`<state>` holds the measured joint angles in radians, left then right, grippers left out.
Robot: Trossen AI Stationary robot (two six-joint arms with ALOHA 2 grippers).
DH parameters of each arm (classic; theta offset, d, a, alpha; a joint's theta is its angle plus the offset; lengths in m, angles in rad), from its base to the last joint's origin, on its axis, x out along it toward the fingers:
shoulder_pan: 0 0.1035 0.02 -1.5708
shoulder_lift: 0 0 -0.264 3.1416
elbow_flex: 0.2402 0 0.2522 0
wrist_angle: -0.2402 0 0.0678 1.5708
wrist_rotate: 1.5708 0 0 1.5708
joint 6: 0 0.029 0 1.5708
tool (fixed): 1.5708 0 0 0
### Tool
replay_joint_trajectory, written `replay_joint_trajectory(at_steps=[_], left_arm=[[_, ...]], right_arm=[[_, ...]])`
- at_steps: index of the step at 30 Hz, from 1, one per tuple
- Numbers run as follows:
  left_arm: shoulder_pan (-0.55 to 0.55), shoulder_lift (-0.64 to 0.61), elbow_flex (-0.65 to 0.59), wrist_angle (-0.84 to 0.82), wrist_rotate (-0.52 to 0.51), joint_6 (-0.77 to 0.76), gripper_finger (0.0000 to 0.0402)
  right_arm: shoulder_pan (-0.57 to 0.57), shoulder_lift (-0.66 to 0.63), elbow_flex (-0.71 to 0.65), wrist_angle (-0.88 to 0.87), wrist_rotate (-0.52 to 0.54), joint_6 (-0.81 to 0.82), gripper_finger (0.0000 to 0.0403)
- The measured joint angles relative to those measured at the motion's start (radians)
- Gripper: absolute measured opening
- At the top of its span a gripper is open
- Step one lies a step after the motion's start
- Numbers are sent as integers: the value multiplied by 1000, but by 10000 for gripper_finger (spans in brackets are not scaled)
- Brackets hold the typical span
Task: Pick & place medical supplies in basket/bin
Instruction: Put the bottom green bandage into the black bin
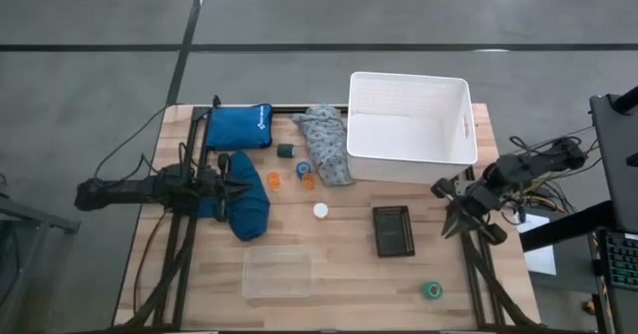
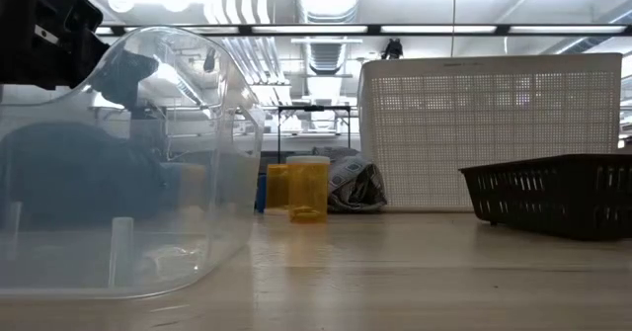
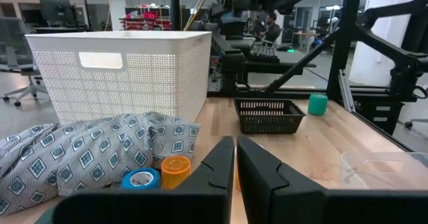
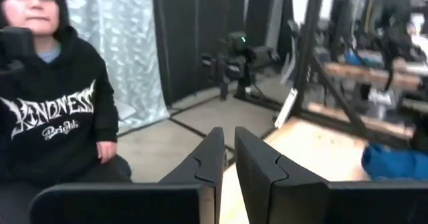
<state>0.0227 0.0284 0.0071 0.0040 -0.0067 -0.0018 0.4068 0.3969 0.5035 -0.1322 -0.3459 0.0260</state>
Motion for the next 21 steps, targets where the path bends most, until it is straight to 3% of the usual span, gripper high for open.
replay_joint_trajectory(at_steps=[7, 17, 21], left_arm=[[0, 0, 0, 0, 0, 2, 26], [0, 0, 0, 0, 0, 2, 26], [0, 0, 0, 0, 0, 2, 26]], right_arm=[[42, 134, 48, -162, 84, 125, 34], [118, 340, 47, -202, 138, 409, 34], [144, 423, 78, -241, 140, 439, 34]])
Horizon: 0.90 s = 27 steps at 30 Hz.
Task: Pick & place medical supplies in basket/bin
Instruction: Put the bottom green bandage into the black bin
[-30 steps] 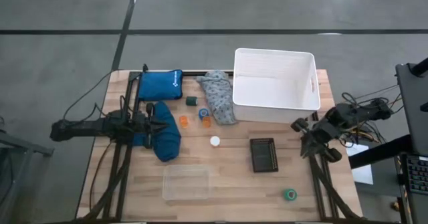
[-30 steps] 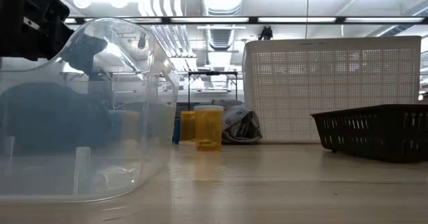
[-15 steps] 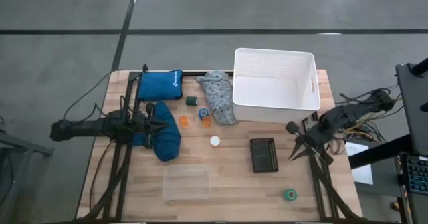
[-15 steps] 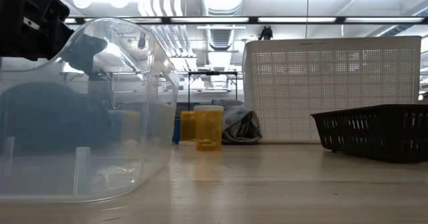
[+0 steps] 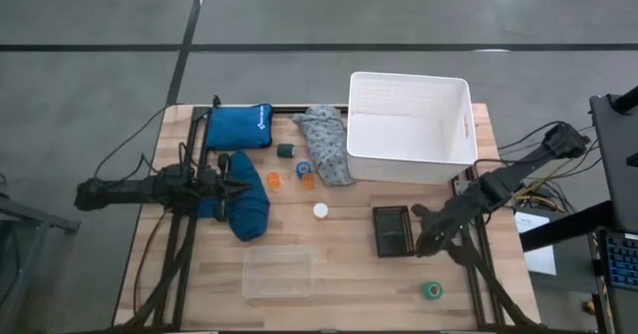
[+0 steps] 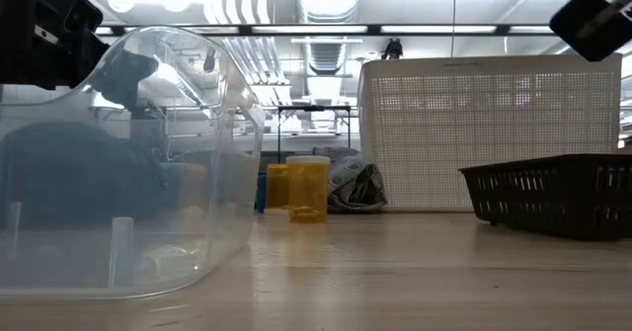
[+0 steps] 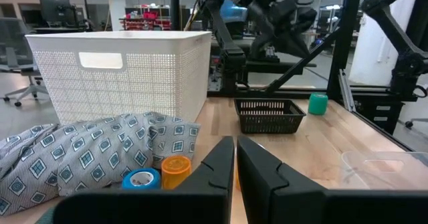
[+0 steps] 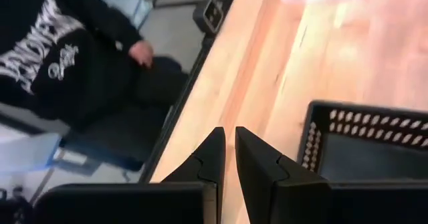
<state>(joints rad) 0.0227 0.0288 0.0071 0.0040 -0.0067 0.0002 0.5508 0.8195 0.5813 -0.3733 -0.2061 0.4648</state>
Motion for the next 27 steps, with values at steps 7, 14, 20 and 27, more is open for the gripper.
replay_joint_trajectory(at_steps=[7, 14, 20, 27], left_arm=[[0, 0, 0, 0, 0, 0, 26], [0, 0, 0, 0, 0, -1, 26], [0, 0, 0, 0, 0, -3, 26], [0, 0, 0, 0, 0, -3, 26]], right_arm=[[87, 153, 193, -157, 37, -1, 34], [180, 308, 424, -400, 183, -11, 34], [184, 410, 542, -431, 185, -22, 34], [210, 523, 645, -654, 267, 1, 34]])
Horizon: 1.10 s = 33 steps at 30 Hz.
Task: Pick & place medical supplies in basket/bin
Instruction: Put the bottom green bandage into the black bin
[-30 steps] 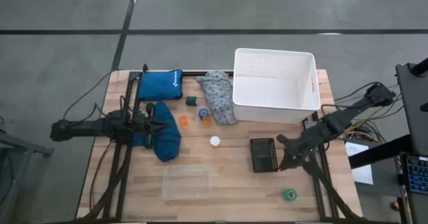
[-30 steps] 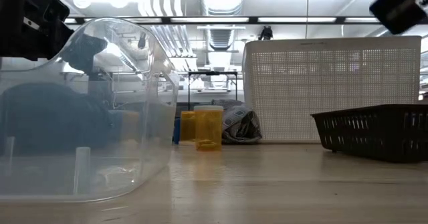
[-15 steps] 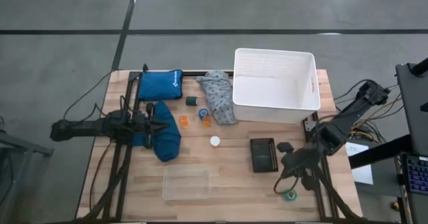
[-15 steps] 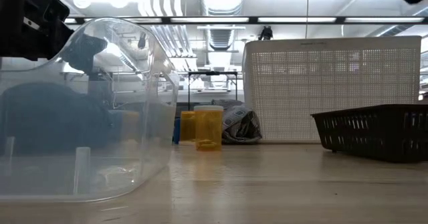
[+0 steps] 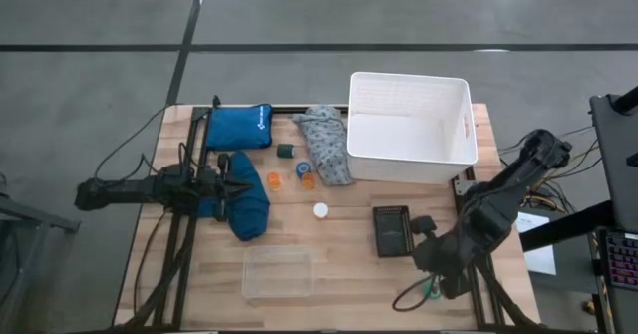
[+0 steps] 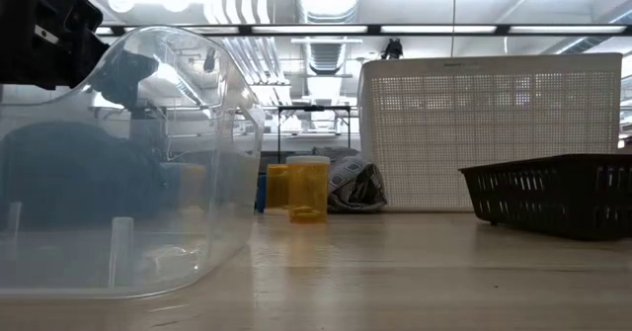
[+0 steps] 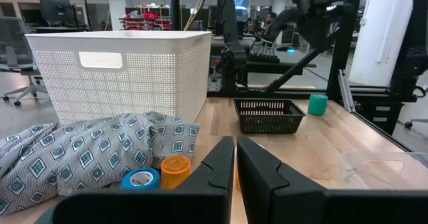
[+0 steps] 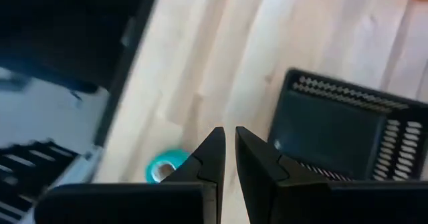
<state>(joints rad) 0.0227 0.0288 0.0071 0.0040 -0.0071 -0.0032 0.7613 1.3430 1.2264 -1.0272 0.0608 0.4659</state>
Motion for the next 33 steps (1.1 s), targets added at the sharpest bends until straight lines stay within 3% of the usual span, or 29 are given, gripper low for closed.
replay_joint_trajectory(at_steps=[9, 17, 33], left_arm=[[0, 0, 0, 0, 0, 0, 26], [0, 0, 0, 0, 0, 1, 26], [0, 0, 0, 0, 0, 3, 26]], right_arm=[[19, 81, 30, -106, -18, 21, 34], [71, 128, 21, -91, -109, 111, 34], [209, 274, 96, -86, -114, 102, 34]])
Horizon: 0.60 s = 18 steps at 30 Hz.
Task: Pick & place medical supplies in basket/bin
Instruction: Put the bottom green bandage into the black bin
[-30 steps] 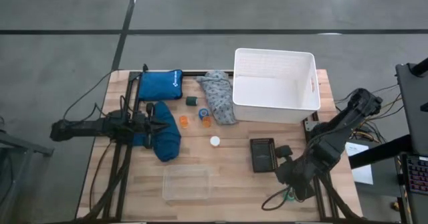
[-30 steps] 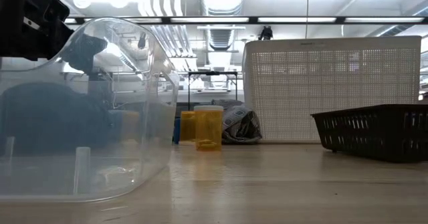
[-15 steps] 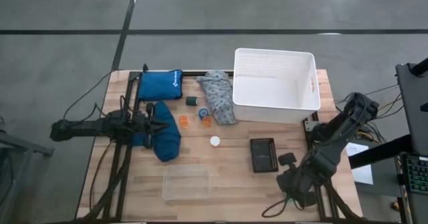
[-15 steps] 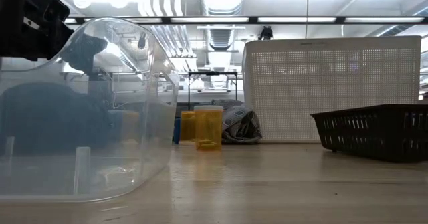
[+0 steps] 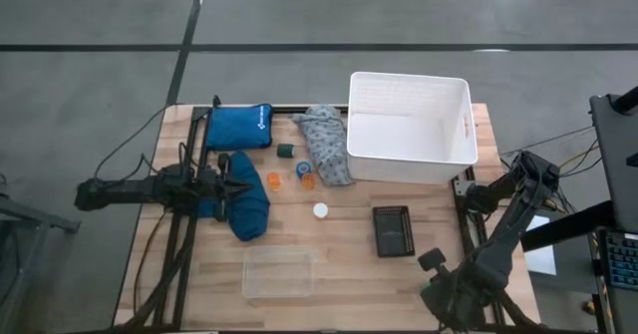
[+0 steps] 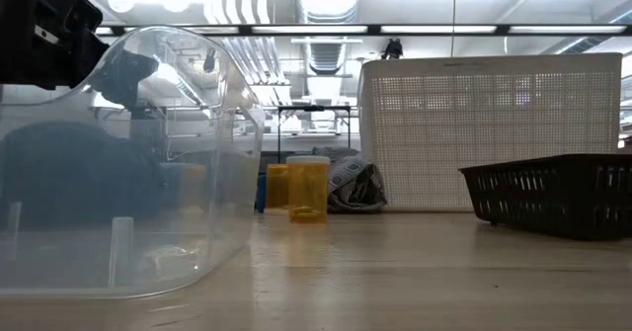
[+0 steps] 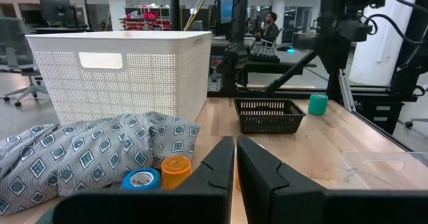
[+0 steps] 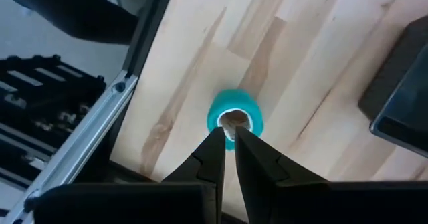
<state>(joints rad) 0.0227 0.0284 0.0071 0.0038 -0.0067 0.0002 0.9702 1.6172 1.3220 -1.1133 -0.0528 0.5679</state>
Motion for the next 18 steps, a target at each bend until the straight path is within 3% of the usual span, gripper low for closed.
replay_joint_trajectory(at_steps=[18], left_arm=[[0, 0, 0, 0, 0, -1, 26]], right_arm=[[1, 80, -7, -5, 26, -129, 34]])
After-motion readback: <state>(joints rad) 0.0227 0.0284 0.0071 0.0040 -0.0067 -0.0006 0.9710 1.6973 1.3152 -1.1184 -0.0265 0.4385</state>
